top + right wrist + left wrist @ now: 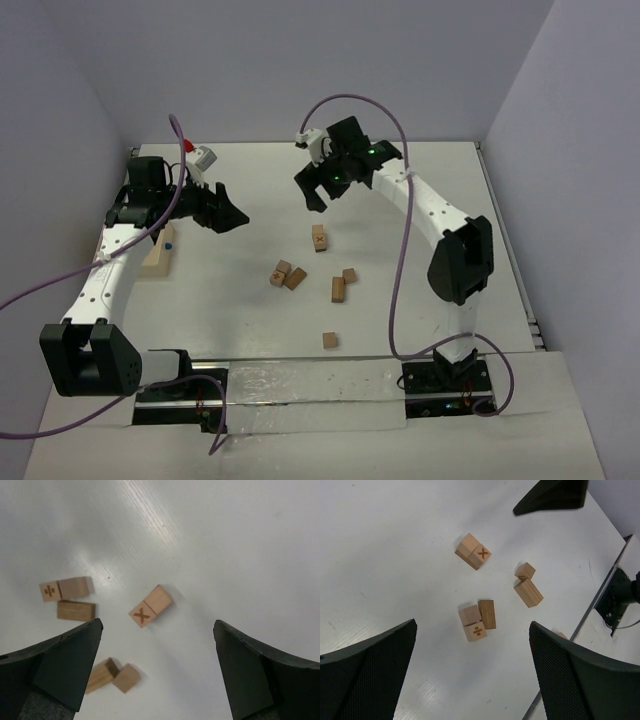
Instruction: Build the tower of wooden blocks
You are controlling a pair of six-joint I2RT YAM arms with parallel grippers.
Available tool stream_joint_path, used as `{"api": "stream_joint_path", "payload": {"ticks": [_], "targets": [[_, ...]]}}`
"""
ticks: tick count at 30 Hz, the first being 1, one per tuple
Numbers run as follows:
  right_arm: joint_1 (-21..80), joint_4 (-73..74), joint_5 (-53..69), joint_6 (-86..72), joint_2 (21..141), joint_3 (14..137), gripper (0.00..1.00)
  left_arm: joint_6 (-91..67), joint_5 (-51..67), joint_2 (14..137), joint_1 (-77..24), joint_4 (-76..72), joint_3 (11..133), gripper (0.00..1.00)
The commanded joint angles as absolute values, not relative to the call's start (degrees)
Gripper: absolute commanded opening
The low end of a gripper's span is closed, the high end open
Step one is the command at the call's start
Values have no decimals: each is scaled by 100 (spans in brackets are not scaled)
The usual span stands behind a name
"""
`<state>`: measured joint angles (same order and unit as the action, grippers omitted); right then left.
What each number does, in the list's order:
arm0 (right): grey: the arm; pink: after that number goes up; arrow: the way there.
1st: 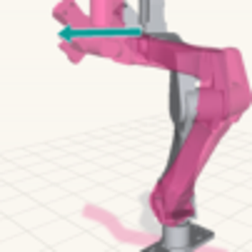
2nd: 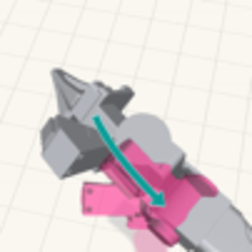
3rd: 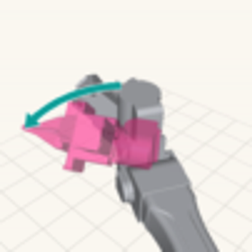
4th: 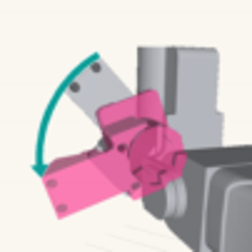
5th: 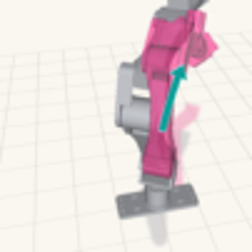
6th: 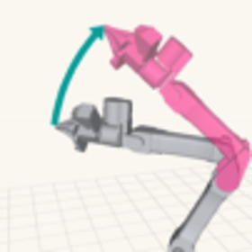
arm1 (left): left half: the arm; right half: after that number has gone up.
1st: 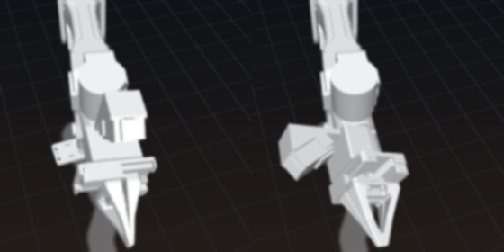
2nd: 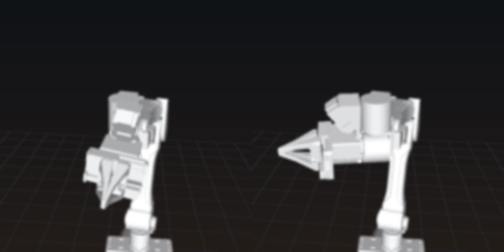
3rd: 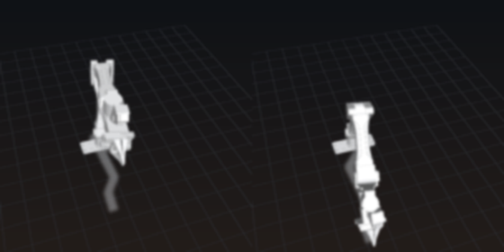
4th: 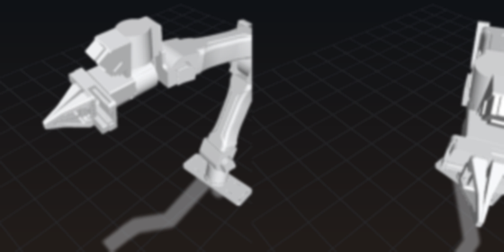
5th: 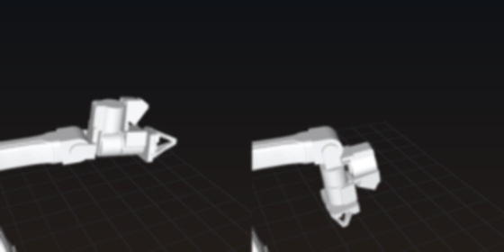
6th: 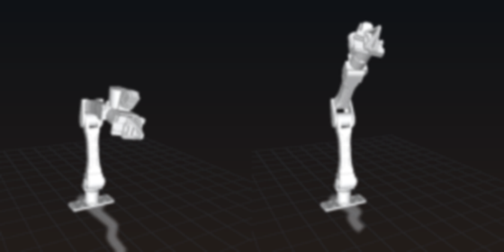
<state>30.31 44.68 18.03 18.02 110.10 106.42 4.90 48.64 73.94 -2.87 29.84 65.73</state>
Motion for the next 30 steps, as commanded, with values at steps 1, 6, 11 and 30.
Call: {"api": "stream_joint_path", "payload": {"ticks": [1, 6, 11, 30], "targets": [[2802, 4800, 2878, 4112, 10323, 10331, 100, 888, 5543, 7214, -255, 3164, 6873, 99], [2797, 4823, 3122, 5783, 10009, 9484, 100, 872, 5711, 7277, -246, 3120, 6906, 99], [2732, 5206, 3430, 6872, 10404, 9335, 99, 875, 5629, 7349, -246, 3108, 6932, 99], [2922, 5365, 3389, 7107, 11707, 10130, 100, 1051, 5637, 7552, -246, 3141, 6792, 99]]}}
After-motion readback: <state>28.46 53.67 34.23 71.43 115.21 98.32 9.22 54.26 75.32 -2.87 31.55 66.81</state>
